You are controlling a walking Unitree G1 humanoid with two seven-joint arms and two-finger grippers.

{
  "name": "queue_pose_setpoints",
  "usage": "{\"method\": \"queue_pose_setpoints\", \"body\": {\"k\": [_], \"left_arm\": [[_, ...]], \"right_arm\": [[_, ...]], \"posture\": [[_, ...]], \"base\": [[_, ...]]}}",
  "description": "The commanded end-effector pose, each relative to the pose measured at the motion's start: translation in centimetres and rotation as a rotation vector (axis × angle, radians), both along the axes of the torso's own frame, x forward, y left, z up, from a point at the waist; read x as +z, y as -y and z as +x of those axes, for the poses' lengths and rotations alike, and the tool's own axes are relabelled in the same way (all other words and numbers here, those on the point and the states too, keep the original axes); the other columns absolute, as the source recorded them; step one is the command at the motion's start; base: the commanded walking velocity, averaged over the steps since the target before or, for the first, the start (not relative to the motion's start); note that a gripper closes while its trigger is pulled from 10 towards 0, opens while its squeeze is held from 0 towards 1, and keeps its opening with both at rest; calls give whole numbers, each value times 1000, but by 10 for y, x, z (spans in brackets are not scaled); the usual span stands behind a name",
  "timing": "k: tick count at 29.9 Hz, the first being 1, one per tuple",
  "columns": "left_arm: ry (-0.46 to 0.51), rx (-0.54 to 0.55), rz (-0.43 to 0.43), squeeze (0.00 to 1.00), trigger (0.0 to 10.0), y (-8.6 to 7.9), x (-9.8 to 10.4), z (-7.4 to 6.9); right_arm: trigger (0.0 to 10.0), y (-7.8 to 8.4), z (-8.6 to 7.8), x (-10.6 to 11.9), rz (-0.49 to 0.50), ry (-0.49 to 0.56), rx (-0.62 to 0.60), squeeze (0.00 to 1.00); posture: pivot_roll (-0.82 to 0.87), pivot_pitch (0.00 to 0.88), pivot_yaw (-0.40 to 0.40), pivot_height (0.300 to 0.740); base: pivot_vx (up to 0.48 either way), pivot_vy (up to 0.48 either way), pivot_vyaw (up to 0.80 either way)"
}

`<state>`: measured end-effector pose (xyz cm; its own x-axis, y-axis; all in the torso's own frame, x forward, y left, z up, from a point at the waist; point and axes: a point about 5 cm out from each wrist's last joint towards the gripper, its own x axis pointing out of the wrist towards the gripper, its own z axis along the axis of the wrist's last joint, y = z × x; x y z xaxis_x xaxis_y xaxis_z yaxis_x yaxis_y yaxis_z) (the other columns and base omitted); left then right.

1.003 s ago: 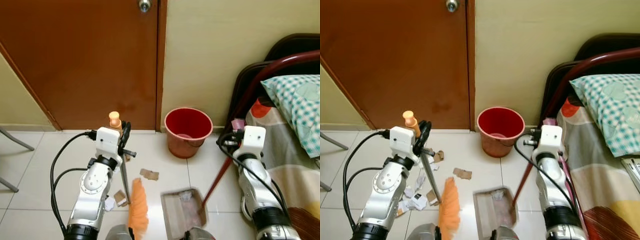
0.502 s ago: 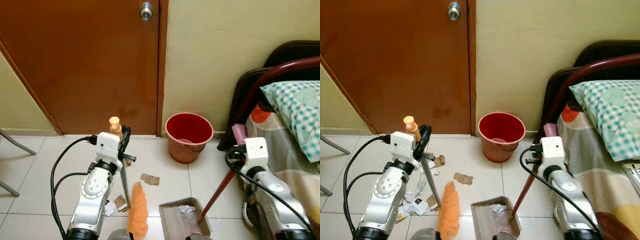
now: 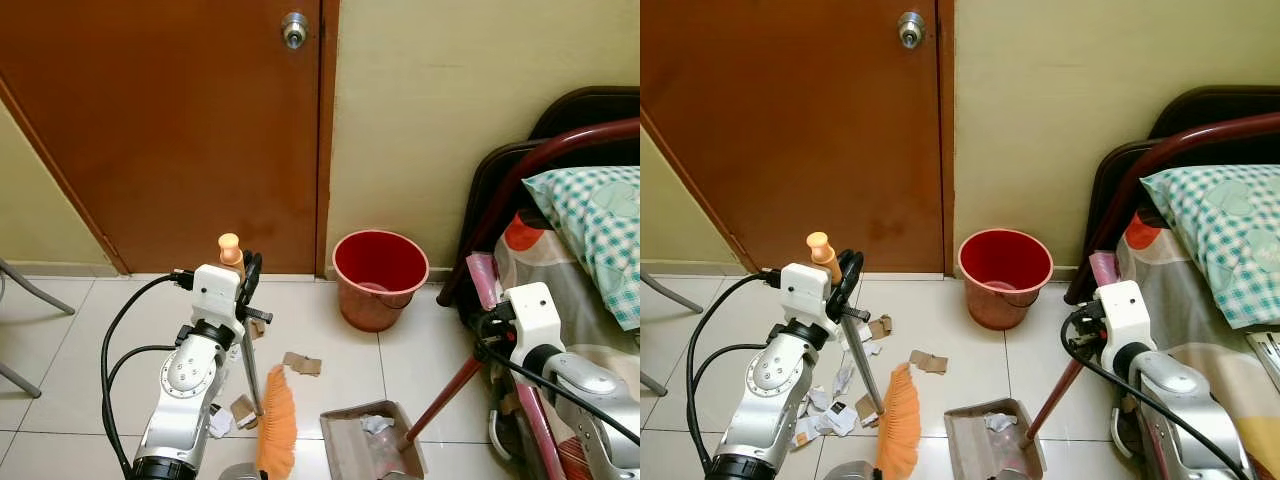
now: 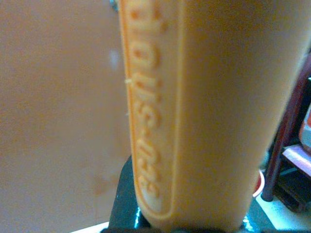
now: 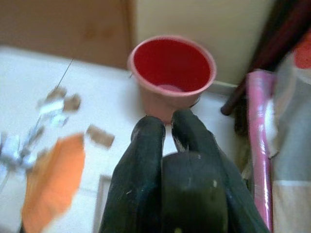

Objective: Sweep floor

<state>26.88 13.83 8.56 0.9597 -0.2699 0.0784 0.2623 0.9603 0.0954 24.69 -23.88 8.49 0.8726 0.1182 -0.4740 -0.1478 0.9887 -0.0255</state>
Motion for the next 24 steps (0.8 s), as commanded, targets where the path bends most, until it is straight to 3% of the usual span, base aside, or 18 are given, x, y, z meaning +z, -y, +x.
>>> {"method": "queue_pose_setpoints", "body": {"k": [1,3,7,13,14,15,16,18,20,21,22,23,24], "left_arm": [[-8,23,20,0,10000,-5,-1,1],[0,48,25,0,10000,-9,0,2],[-3,82,34,0,10000,-18,1,4],[-12,81,40,0,10000,-20,0,7],[-13,83,40,0,10000,-20,0,7],[-13,83,39,0,10000,-20,0,7],[-13,84,37,0,10000,-19,0,8],[-12,86,35,0,10000,-18,0,7],[-11,87,30,0,10000,-16,0,6],[-11,87,30,0,10000,-16,0,6],[-13,88,31,0,10000,-16,0,5],[-15,90,34,0,10000,-18,0,4],[-15,91,35,0,10000,-18,0,3]], "right_arm": [[10000,0,5,1,11,30,-65,0],[10000,-11,10,2,75,93,-92,0],[10000,-24,13,-1,102,162,-134,0],[10000,-26,8,-6,85,194,-174,0],[4078,-25,7,-6,78,215,-196,0],[4078,-25,7,-6,75,220,-202,0],[2235,-24,7,-6,72,225,-209,0],[0,-24,7,-6,76,235,-216,0],[0,-23,7,-5,53,242,-210,0],[2314,-23,7,-5,52,245,-213,0],[9373,-22,8,-4,42,243,-222,0],[10000,-22,11,0,44,255,-242,0],[10000,-22,12,2,51,263,-247,0]], "posture": [[-31,0,-2,740],[-18,0,15,740],[-18,0,15,740],[-23,0,20,740],[-25,0,16,740],[-25,0,16,740],[-25,0,16,740],[-23,0,6,740],[-17,0,-2,740],[-17,0,-2,740],[-17,0,-2,740],[-17,0,-2,740],[-17,0,-2,740]], "base": [[0,0,0],[0,0,0],[0,0,0],[0,0,0],[0,0,0],[0,0,0],[0,0,0],[0,0,0],[0,0,0],[0,0,0],[0,0,0],[0,0,0],[0,0,0]]}}
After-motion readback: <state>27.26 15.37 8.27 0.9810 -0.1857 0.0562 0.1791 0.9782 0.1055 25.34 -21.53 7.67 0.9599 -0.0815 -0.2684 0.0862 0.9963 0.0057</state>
